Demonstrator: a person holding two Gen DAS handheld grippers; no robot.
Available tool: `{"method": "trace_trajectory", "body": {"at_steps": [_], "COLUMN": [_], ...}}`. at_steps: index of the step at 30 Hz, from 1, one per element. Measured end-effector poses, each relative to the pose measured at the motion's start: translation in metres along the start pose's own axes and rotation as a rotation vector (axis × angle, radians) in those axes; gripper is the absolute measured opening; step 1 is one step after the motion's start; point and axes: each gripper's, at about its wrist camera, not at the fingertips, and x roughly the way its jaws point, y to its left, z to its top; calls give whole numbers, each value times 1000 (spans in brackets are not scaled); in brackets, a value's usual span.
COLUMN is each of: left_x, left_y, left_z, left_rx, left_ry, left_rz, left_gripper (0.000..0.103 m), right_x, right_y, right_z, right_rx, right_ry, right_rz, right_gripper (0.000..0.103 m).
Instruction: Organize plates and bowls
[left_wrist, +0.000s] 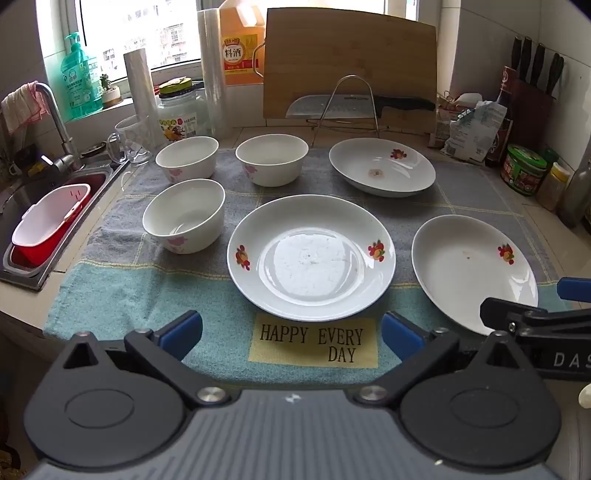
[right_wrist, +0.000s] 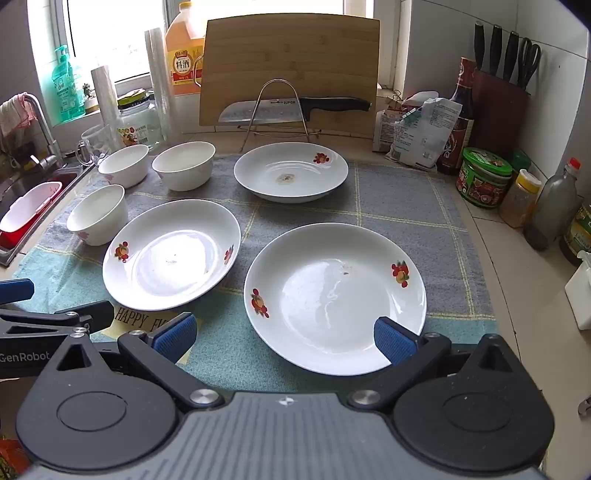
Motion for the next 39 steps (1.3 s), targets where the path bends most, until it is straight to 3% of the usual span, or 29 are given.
{"method": "trace_trajectory", "body": {"at_steps": [39], "left_x": [-3], "left_y": [3], "left_z": [3], "left_rx": [-11], "left_ry": [-4], "left_rz": [-18], "left_gripper": [102], "right_x": [-3], "right_y": [0], "right_z": [3], "right_rx": [7], "right_ry": [-8], "right_rz": [2], "right_gripper": [103]}}
